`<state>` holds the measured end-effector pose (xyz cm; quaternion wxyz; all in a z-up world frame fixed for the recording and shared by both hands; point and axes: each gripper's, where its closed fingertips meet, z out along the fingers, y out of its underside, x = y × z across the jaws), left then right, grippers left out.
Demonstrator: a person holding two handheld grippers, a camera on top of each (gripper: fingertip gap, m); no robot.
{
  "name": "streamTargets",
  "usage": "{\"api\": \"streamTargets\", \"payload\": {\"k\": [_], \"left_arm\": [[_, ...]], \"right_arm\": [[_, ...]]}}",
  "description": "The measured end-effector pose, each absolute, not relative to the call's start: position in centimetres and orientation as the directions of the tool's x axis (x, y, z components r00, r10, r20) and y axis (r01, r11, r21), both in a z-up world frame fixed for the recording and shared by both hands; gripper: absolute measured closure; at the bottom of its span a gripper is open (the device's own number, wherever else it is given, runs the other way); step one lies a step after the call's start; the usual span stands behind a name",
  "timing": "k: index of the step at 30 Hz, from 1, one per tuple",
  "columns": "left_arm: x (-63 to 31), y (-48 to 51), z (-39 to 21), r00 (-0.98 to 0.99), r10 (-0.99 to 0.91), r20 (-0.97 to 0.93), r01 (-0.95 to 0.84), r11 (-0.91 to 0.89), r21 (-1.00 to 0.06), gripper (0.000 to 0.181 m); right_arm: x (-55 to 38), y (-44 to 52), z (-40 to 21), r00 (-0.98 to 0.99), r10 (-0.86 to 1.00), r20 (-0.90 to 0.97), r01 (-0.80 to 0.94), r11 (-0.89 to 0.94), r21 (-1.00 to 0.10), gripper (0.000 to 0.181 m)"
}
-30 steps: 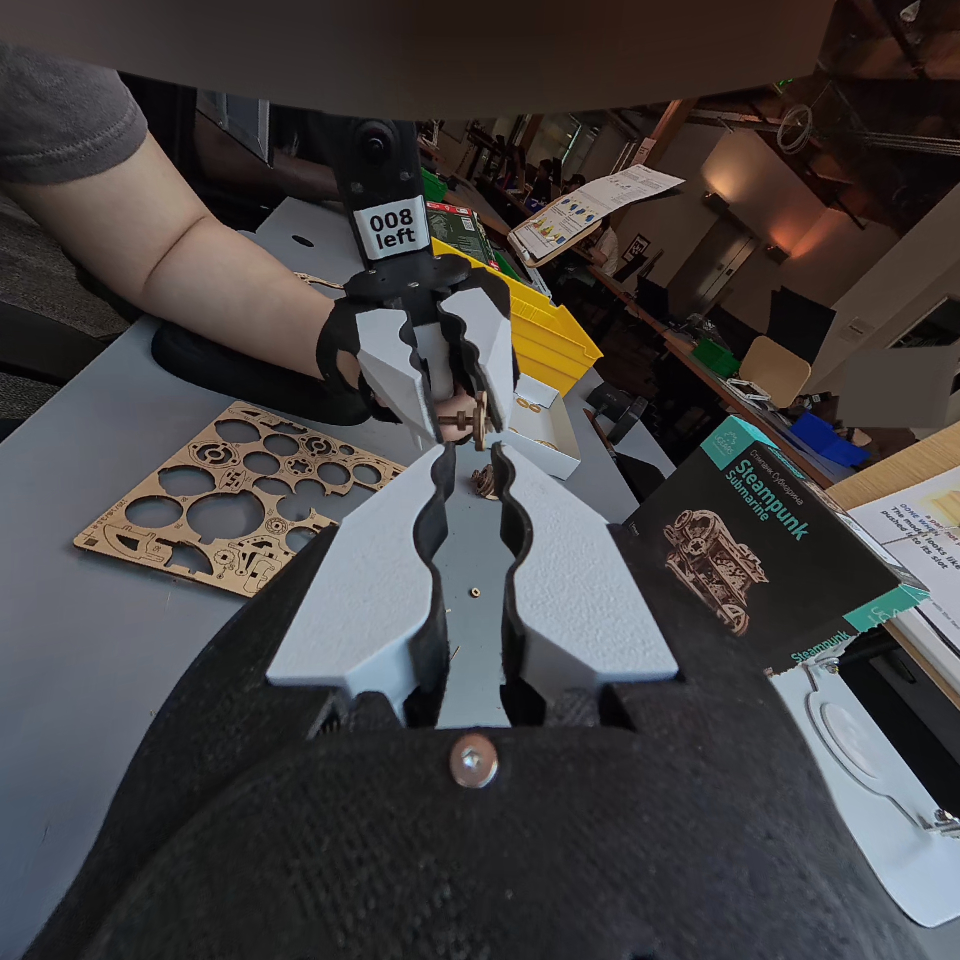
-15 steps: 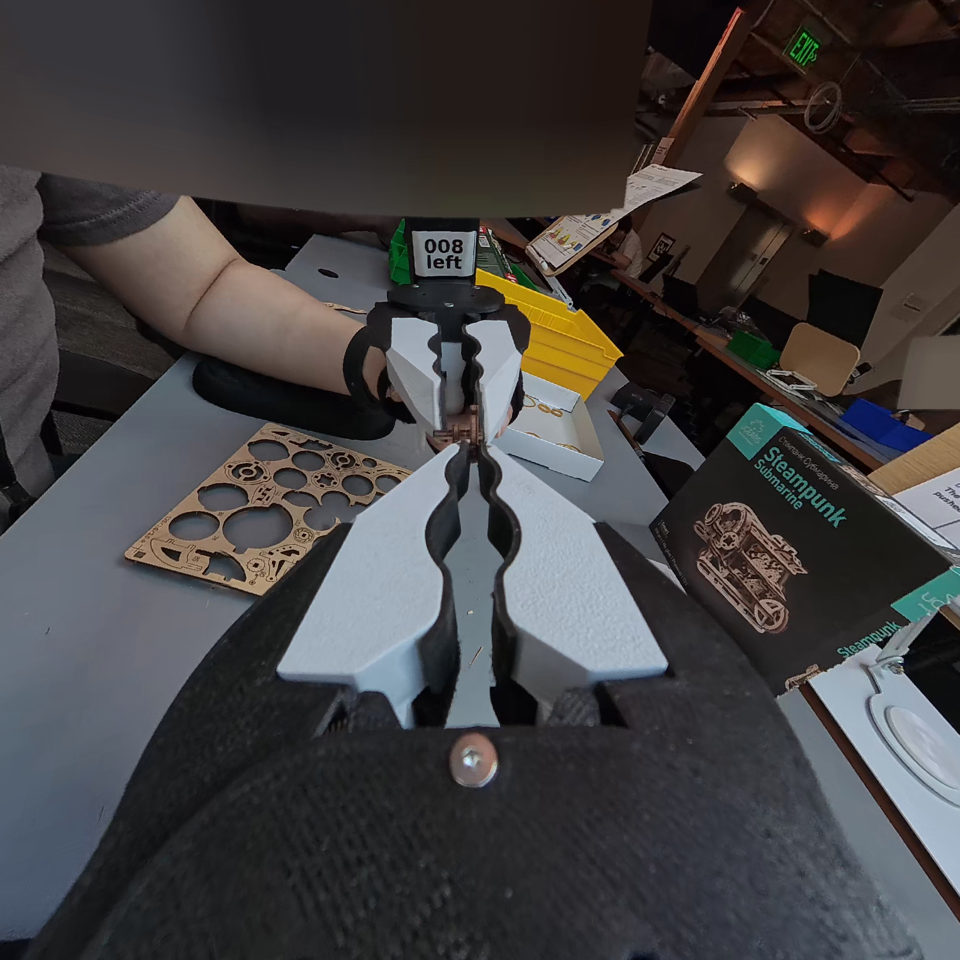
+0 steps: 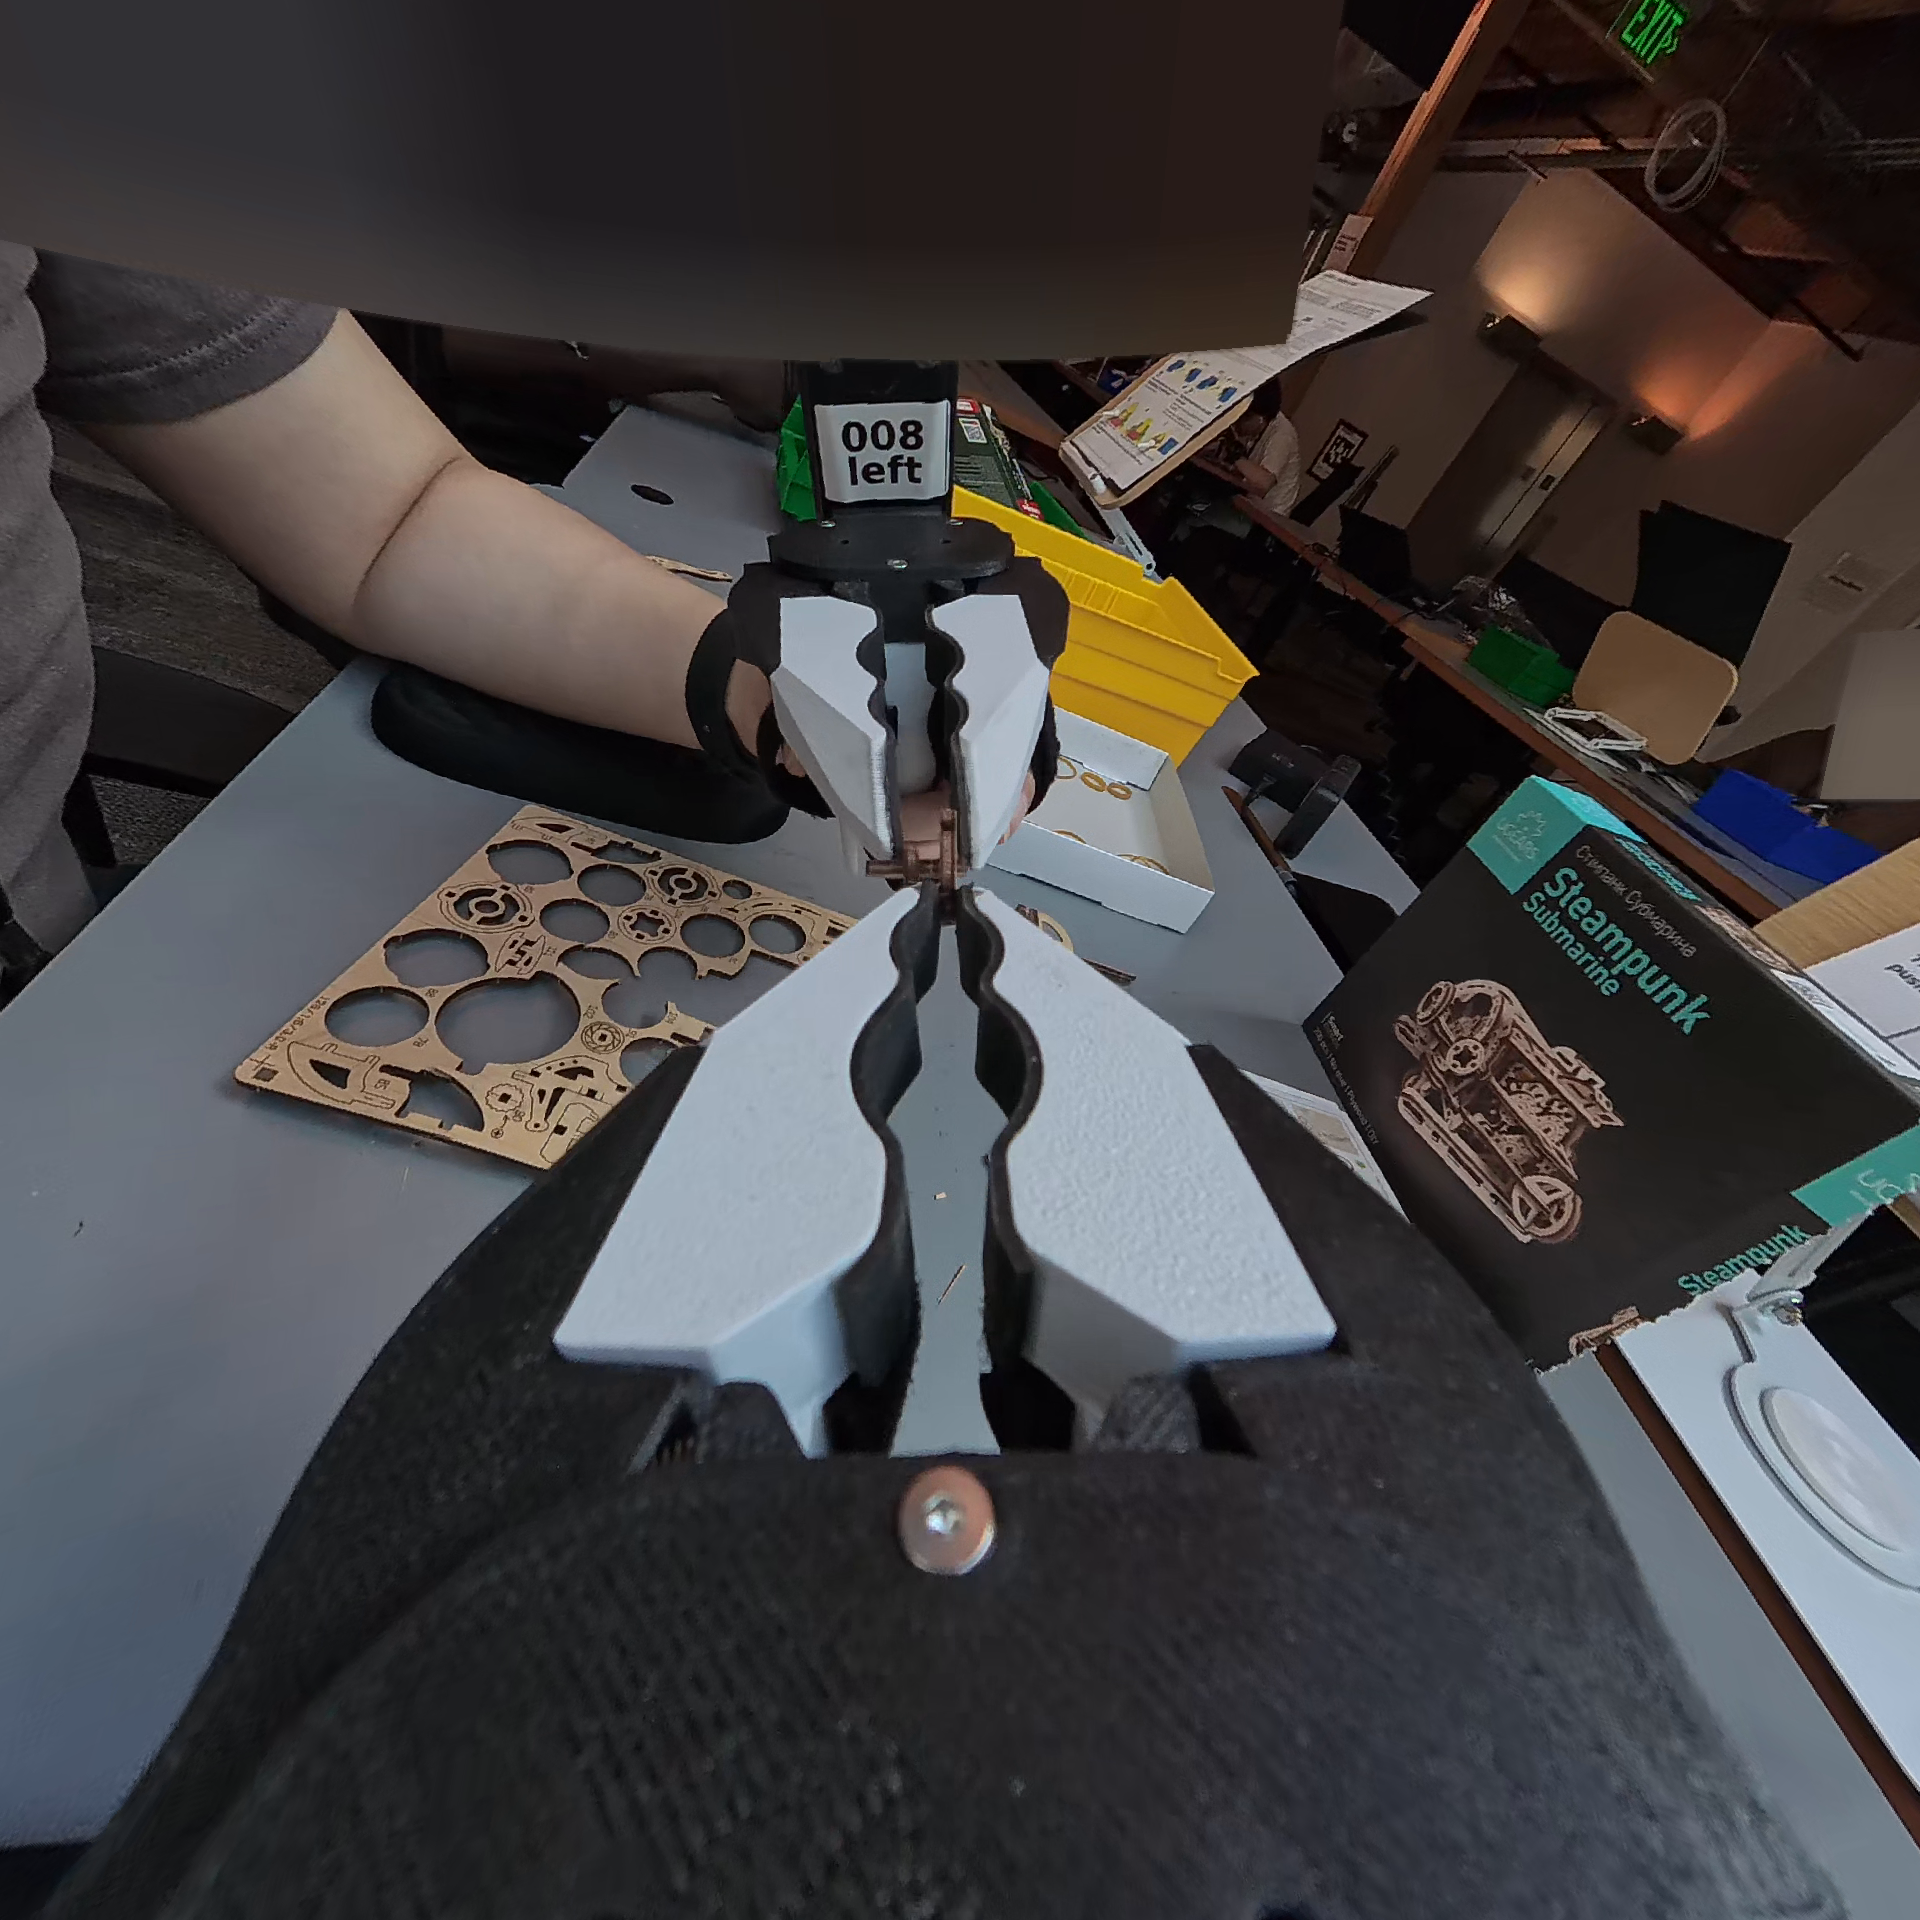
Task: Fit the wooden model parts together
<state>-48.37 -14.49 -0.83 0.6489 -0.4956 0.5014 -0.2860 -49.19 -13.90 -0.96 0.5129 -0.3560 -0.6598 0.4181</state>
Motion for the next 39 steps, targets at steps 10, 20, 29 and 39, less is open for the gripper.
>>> {"api": "streamTargets", "payload": {"k": [10,20,29,39], "left_arm": [[-48.29,-14.53,-1.16,0.325,-0.857,-0.399,-0.155,0.368,-0.917,0.174],[-48.31,-14.62,-1.03,0.33,-0.836,-0.439,-0.167,0.406,-0.899,0.173],[-48.16,-14.68,-0.81,0.345,-0.776,-0.528,-0.218,0.481,-0.849,0.173],[-48.11,-14.91,-0.99,0.314,-0.793,-0.523,-0.23,0.47,-0.852,0.174]], "right_arm": [[-49.11,-13.89,-1.16,-0.231,0.9,0.369,0.044,0.388,-0.92,0.179],[-49.22,-14.47,-0.78,-0.244,0.901,0.359,0.024,0.376,-0.926,0.172],[-49.08,-14.64,-0.5,-0.229,0.886,0.402,0.024,0.418,-0.908,0.172],[-49.06,-14.83,-0.64,-0.253,0.887,0.386,0.019,0.403,-0.915,0.173]]}}
